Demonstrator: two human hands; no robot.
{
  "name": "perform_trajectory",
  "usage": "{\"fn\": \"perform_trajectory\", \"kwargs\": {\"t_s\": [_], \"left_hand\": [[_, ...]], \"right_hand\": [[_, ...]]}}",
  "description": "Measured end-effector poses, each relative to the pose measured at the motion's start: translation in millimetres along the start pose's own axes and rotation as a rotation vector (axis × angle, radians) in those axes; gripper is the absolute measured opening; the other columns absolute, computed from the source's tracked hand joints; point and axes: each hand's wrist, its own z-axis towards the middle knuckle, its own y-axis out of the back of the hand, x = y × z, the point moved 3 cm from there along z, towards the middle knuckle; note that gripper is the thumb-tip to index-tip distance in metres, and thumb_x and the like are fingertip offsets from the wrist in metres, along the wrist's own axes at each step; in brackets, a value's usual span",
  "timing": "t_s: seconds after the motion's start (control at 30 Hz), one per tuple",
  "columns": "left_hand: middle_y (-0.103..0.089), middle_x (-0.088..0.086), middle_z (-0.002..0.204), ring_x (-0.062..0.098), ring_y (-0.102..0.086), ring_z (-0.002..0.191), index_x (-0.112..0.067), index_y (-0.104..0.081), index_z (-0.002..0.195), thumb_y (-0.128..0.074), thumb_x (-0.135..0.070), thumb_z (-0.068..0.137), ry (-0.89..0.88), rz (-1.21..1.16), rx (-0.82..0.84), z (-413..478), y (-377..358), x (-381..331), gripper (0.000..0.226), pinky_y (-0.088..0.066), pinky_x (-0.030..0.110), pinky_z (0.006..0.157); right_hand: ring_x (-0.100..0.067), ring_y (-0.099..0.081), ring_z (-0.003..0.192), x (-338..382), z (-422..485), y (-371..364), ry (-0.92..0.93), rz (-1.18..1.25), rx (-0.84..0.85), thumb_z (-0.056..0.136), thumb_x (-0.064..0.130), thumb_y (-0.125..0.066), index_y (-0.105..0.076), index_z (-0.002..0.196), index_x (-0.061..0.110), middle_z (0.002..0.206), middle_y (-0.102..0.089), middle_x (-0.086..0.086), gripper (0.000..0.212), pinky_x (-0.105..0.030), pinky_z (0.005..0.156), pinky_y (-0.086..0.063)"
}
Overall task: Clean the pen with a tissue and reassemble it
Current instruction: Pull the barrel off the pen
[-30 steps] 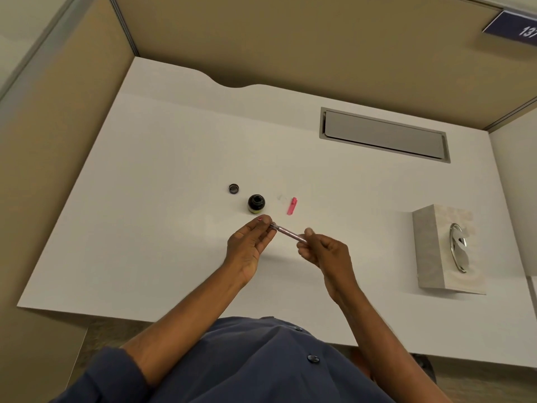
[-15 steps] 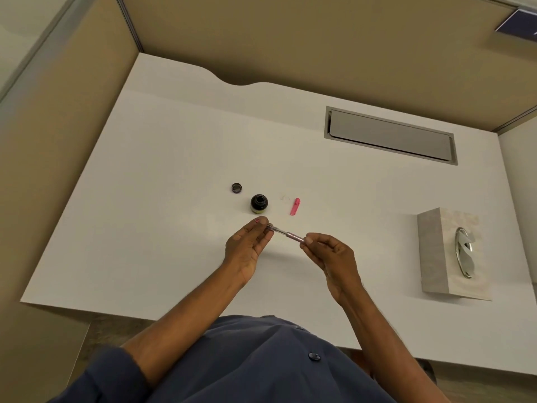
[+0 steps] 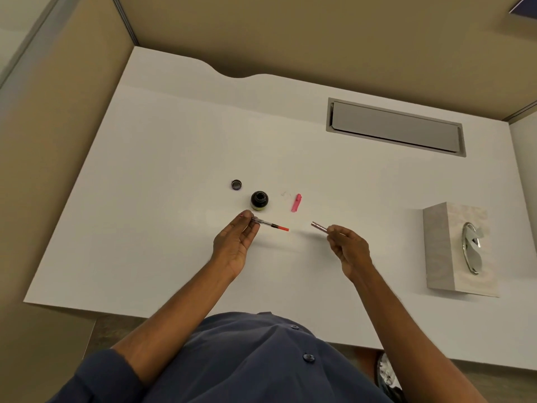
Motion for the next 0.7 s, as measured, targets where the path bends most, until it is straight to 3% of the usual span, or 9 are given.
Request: {"fn": "perform_trajectory", "kwargs": {"t_s": [0.1, 0.2, 0.27, 0.37, 0.5, 0.7], "left_hand": [[-0.075, 0.013, 0.095, 0.02, -0.074, 0.086, 0.002, -0.07, 0.104, -0.068, 0.0, 0.091, 0.004, 0.011, -0.021, 2, 3, -1, 0.014, -0.063, 0.03, 0.076], [-0.075, 0.011, 0.093, 0.019, -0.074, 0.085, 0.001, -0.07, 0.105, -0.069, -0.001, 0.09, 0.007, 0.015, -0.033, 4, 7, -3, 0.015, -0.063, 0.03, 0.078], [-0.076, 0.01, 0.092, 0.019, -0.074, 0.088, 0.001, -0.07, 0.105, -0.069, -0.002, 0.091, 0.006, 0.019, -0.045, 6, 10, -4, 0.015, -0.063, 0.03, 0.079], [-0.076, 0.009, 0.09, 0.019, -0.074, 0.088, 0.001, -0.07, 0.107, -0.069, -0.003, 0.091, 0.009, 0.022, -0.044, 8, 11, -5, 0.016, -0.063, 0.029, 0.078], [-0.077, 0.009, 0.091, 0.019, -0.075, 0.09, 0.001, -0.069, 0.11, -0.07, -0.005, 0.09, 0.012, 0.027, -0.041, 10, 12, -3, 0.021, -0.062, 0.03, 0.081], [-0.078, 0.01, 0.088, 0.018, -0.076, 0.084, 0.0, -0.071, 0.104, -0.069, -0.002, 0.091, 0.015, 0.024, -0.051, 11, 10, 0, 0.014, -0.063, 0.031, 0.08]], "right_hand": [[-0.018, -0.063, 0.073, -4, 23, -7, 0.018, -0.087, 0.006, 0.088, -0.005, -0.074, -0.071, 0.097, 0.007, 0.086, -0.068, -0.009, 0.015, -0.021, 0.07, -0.056], [-0.016, -0.053, 0.064, -4, 43, -19, 0.081, -0.288, -0.002, 0.083, 0.006, -0.075, -0.07, 0.095, 0.015, 0.079, -0.073, -0.004, 0.016, -0.026, 0.067, -0.047], [-0.014, -0.057, 0.069, -1, 54, -28, 0.113, -0.393, -0.026, 0.079, 0.015, -0.071, -0.068, 0.096, 0.02, 0.085, -0.079, -0.001, 0.018, -0.028, 0.075, -0.049], [-0.011, -0.062, 0.081, 10, 64, -40, 0.183, -0.505, -0.086, 0.08, 0.012, -0.071, -0.067, 0.103, 0.019, 0.091, -0.074, 0.006, 0.025, -0.019, 0.073, -0.048], [-0.009, -0.061, 0.079, 21, 77, -52, 0.263, -0.564, -0.13, 0.077, 0.001, -0.074, -0.067, 0.104, 0.014, 0.087, -0.068, 0.005, 0.032, -0.014, 0.063, -0.042], [-0.017, -0.067, 0.083, 17, 93, -61, 0.277, -0.618, -0.122, 0.073, -0.001, -0.073, -0.067, 0.094, 0.017, 0.079, -0.068, 0.008, 0.028, -0.034, 0.08, -0.056]]}}
